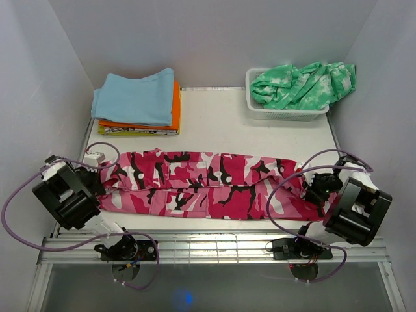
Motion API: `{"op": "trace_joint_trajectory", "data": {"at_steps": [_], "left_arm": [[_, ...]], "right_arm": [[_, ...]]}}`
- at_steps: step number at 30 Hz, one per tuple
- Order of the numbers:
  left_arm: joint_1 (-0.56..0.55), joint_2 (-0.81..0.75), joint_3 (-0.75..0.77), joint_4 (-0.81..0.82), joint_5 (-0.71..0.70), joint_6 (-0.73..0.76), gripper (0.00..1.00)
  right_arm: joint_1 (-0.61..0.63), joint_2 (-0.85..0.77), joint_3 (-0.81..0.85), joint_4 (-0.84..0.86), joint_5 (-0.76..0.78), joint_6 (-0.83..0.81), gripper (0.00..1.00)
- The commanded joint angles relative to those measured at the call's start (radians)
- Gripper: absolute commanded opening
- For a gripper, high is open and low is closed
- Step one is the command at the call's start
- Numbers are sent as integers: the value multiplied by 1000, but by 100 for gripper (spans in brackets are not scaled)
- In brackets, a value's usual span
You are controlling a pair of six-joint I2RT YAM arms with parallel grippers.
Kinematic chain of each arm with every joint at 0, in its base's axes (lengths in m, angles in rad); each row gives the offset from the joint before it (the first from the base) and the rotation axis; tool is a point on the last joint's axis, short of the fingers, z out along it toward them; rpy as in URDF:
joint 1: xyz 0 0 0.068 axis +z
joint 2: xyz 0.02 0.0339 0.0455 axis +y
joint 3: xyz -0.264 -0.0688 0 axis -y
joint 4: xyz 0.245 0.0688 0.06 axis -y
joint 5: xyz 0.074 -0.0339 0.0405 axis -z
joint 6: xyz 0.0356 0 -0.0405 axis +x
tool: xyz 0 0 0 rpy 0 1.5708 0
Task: Fold and stack the trousers
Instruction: Fold the trousers
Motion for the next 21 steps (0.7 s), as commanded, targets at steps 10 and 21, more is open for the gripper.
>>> {"op": "trace_joint_trajectory", "data": {"at_steps": [10, 21], "left_arm": [[2, 147, 54, 176, -241, -183, 0], [-11, 210, 205, 150, -205, -243, 0]], "right_arm": [[-23, 226, -10, 329, 355, 93, 8], [-63, 313, 345, 257, 306, 179, 8]]}}
